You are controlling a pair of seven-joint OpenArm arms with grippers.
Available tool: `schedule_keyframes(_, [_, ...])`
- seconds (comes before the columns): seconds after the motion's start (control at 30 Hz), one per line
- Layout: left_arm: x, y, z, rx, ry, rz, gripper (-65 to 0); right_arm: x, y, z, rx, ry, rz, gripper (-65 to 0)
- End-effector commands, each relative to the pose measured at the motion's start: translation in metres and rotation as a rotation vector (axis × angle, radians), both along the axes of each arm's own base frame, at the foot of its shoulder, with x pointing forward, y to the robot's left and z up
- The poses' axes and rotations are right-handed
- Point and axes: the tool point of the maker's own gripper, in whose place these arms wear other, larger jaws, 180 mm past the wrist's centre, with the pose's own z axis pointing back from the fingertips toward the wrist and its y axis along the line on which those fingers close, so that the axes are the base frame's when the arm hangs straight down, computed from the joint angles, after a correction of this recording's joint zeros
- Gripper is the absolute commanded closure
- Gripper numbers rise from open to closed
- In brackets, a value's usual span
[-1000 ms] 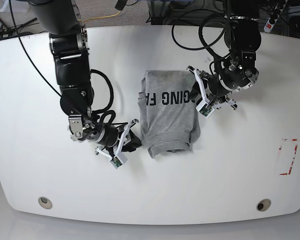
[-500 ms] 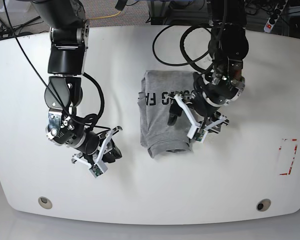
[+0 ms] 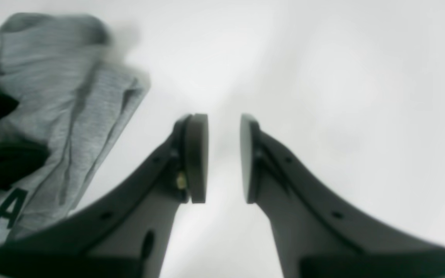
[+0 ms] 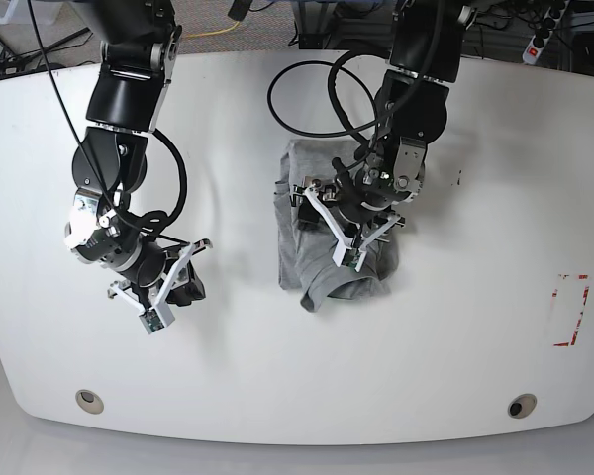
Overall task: Fold the T-shirt properly
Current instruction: 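Carry the folded shirt with the left gripper to the table edge and release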
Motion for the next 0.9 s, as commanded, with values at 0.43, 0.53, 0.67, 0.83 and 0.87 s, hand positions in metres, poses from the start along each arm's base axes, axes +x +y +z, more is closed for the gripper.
schedule_keyframes(0.43, [-0.001,0.216,-0.026,0.269,0.050,0.103,-44.6,0.011,-0.015,0.059,-0.019,-0.160,-0.039,-13.3])
schedule_keyframes(0.53, [-0.012,0.284,-0.024,0.355,0.090,0.135,-44.6,0.011,-0.014,0.060,-0.017,-0.162,-0.038,-13.2])
schedule_keyframes(0.67, [-0.026,0.351,-0.015,0.430,0.134,0.171,-44.6,0.008,-0.014,0.054,-0.016,-0.148,-0.038,-13.2])
schedule_keyframes(0.83, [-0.051,0.411,-0.005,0.498,0.207,0.157,-44.6,0.001,-0.013,0.046,-0.013,-0.131,-0.035,-13.2])
schedule_keyframes(0.87, [-0.056,0.421,-0.001,0.518,0.219,0.143,-44.6,0.001,-0.013,0.048,-0.014,-0.135,-0.035,-13.2])
